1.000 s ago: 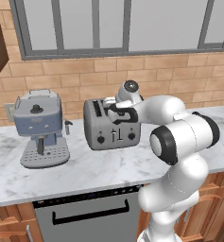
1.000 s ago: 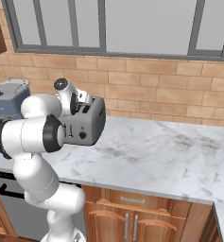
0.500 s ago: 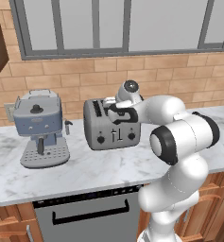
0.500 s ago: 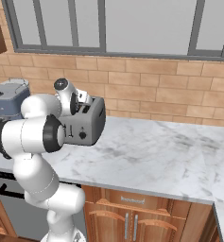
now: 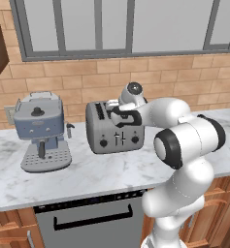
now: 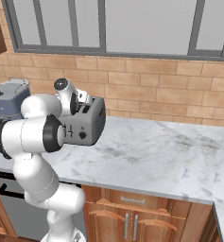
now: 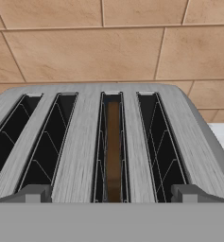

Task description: Start the toaster. Once the lever pops up, take the bread to the plate on the dining counter.

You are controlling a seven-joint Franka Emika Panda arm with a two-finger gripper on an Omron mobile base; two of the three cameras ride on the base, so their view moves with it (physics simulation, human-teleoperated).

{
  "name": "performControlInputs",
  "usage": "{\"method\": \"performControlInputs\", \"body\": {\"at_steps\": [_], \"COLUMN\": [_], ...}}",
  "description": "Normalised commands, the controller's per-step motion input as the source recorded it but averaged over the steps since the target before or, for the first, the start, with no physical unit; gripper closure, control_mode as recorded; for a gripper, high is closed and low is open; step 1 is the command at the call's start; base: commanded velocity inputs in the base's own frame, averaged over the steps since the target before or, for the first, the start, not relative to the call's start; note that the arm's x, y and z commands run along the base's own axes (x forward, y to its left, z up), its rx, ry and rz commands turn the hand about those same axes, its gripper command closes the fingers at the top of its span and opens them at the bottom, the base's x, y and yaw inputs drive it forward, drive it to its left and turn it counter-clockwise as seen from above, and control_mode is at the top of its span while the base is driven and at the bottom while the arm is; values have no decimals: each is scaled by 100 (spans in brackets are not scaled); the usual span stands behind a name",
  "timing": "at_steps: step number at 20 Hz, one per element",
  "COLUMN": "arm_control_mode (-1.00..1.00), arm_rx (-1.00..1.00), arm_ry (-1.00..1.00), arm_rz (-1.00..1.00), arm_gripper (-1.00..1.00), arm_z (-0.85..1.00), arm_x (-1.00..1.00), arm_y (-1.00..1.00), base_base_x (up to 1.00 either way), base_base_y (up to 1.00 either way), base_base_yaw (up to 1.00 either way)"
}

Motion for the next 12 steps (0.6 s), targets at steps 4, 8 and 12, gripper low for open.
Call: {"method": "performControlInputs", "body": {"at_steps": [4,8,12], "arm_control_mode": [-100,-100,-100], "arm_rx": [0,0,0], "arm_ry": [0,0,0], "arm_rz": [0,0,0], "arm_gripper": [-100,-100,-100], "arm_z": [0,0,0], "arm_x": [0,0,0], "arm_y": [0,0,0], "base_base_x": [0,0,0], "base_base_y": [0,0,0], "base_base_yaw": [0,0,0]}}
